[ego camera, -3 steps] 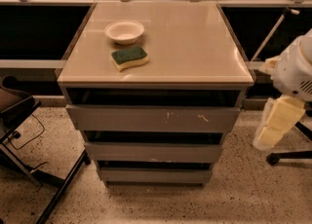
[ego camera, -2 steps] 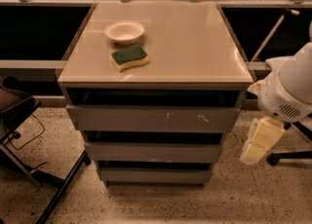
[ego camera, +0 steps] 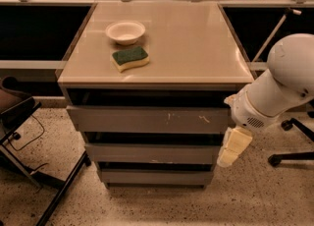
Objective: Open middle drawer
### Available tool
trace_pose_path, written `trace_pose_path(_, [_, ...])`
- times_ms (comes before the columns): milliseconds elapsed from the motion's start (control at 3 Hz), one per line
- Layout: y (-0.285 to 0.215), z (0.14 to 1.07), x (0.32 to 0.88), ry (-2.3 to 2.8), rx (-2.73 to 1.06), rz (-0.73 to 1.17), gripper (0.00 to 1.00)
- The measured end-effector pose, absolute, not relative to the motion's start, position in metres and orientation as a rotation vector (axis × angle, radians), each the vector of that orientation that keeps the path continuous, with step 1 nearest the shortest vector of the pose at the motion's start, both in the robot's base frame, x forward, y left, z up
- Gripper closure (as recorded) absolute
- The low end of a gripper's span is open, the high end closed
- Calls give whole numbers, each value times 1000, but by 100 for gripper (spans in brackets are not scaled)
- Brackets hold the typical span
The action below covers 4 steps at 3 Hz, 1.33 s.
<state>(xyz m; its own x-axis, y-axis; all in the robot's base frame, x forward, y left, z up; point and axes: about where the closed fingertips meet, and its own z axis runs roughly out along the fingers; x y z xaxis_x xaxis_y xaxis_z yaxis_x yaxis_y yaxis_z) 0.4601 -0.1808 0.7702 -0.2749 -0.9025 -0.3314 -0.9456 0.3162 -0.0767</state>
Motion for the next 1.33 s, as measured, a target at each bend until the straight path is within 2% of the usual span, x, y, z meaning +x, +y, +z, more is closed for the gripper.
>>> trace_pose_path(667, [-170, 753, 456, 2241, -1655, 220, 0])
trace_pose_path(1000, [-115, 681, 434, 2236, -1606, 437, 0])
trace_pose_path(1333, [-36, 581, 388, 2264, -1567, 745, 0])
